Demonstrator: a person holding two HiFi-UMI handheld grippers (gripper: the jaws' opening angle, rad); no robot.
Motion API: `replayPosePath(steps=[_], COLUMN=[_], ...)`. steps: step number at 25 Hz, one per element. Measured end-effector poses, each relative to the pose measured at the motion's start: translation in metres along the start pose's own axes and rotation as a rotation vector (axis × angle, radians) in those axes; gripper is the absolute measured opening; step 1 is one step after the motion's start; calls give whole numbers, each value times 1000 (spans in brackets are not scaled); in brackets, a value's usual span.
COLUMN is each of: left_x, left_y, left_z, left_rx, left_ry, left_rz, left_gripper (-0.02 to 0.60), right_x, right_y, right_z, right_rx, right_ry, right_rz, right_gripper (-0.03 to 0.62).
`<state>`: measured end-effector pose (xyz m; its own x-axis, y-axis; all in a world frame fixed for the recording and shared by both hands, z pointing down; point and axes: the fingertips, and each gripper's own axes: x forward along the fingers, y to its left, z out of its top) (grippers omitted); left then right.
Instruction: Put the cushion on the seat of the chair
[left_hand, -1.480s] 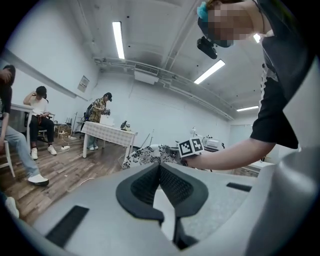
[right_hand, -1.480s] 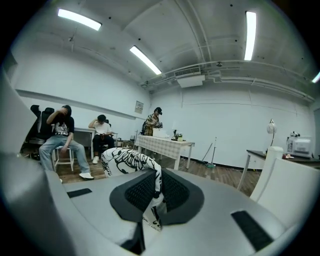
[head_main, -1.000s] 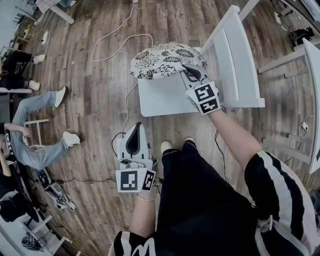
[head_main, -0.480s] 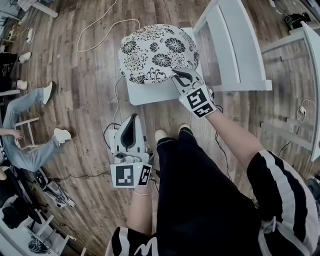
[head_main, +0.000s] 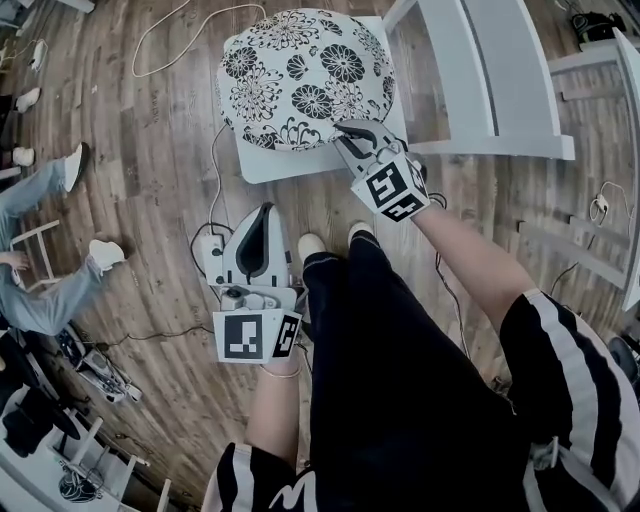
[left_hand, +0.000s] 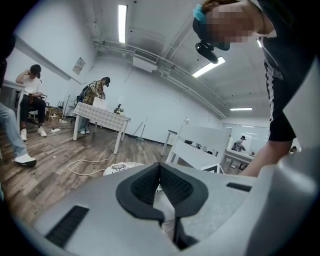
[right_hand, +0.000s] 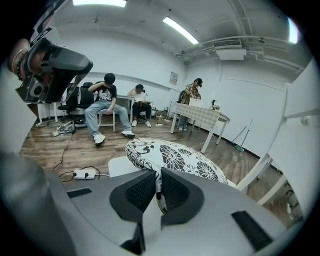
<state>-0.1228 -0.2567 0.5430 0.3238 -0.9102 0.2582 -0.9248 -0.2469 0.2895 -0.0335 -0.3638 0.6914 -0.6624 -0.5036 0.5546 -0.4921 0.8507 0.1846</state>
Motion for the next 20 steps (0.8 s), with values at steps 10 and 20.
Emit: replayPosePath(steps=[10,20], left_x=[-22,-10], left_y=[-4,-3], left_z=[-38,-49], left_rx=[-1,-10], left_ry=[22,60], left_rz=[-22,-47], left_gripper=[3,3], right_x=[-3,9], right_y=[41,51], right_z=[-51,-74], right_rx=[4,2], right_ry=[56,113], right_rz=[5,27], right_gripper=[31,31])
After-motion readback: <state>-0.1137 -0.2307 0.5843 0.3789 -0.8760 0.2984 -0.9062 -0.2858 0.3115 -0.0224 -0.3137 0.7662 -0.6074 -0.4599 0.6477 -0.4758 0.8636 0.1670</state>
